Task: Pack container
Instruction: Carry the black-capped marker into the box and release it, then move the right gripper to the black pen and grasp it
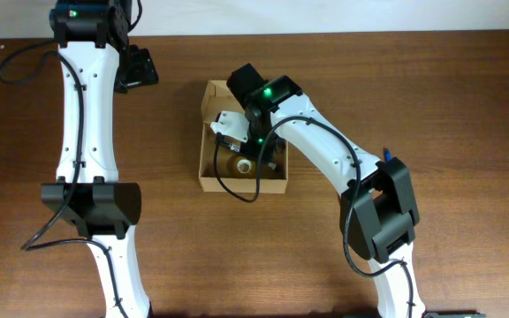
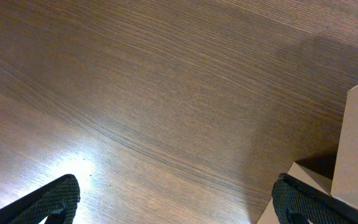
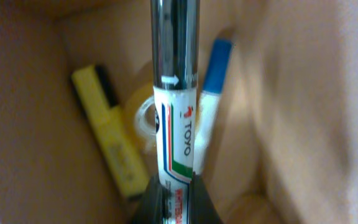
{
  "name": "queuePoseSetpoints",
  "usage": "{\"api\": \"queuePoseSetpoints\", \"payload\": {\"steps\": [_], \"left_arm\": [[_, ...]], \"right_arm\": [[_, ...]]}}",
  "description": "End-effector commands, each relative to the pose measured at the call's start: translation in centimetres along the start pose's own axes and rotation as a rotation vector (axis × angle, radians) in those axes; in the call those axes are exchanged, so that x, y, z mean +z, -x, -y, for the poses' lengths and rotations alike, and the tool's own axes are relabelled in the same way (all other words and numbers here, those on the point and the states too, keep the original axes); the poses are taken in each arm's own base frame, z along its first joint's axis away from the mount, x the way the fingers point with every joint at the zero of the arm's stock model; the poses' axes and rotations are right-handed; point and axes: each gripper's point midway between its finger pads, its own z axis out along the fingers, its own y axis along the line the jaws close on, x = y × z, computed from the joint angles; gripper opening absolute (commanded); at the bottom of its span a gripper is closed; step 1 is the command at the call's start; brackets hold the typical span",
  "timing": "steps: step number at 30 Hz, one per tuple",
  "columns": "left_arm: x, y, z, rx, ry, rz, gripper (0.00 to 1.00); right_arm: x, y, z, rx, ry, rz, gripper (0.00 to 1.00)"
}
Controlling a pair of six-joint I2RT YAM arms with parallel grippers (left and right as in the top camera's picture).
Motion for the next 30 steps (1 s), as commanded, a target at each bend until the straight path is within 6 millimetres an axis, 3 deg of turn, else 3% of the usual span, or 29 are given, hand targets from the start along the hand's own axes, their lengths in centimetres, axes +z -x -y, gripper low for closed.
{"api": "queuePoseSetpoints", "payload": {"steps": [1,13,14,16,17,21,25,27,30], "left_arm": [[-0.3,0.3,-0.2,0.003,-0.007,0.012,1.00],[-0.3,0.3,-0.2,0.003,-0.007,0.013,1.00],[-0.3,0.3,-0.2,0.003,-0.007,0.012,1.00],[-0.3,0.3,-0.2,0.003,-0.007,0.012,1.00],[-0.3,0.3,-0.2,0.003,-0.007,0.012,1.00],[-0.3,0.3,-0.2,0.003,-0.007,0.012,1.00],[-0.3,0.3,-0.2,0.003,-0.007,0.012,1.00],[-0.3,0.3,-0.2,0.003,-0.007,0.012,1.00],[-0.3,0.3,-0.2,0.003,-0.007,0.012,1.00]], "right_arm": [[1.0,0.5,1.0,-0.007,-0.049,0.014,0.04],[2.7,-0.5,0.4,0.024,-0.013,-0.034,0.06],[2.7,-0.7,0.3,0.025,-0.009,-0.040,0.16],[2.5,-0.9,0.1,0.031,-0.002,-0.049,0.53],[2.4,-0.9,0.1,0.045,-0.003,-0.050,0.60],[-0.3,-0.1,1.4,0.110,-0.083,-0.021,0.61],[-5.2,1.7,2.5,0.153,-0.161,0.060,0.55],[-8.3,2.7,2.9,0.207,-0.197,0.118,0.48],[-12.9,3.4,2.9,0.287,-0.232,0.187,0.28]]}}
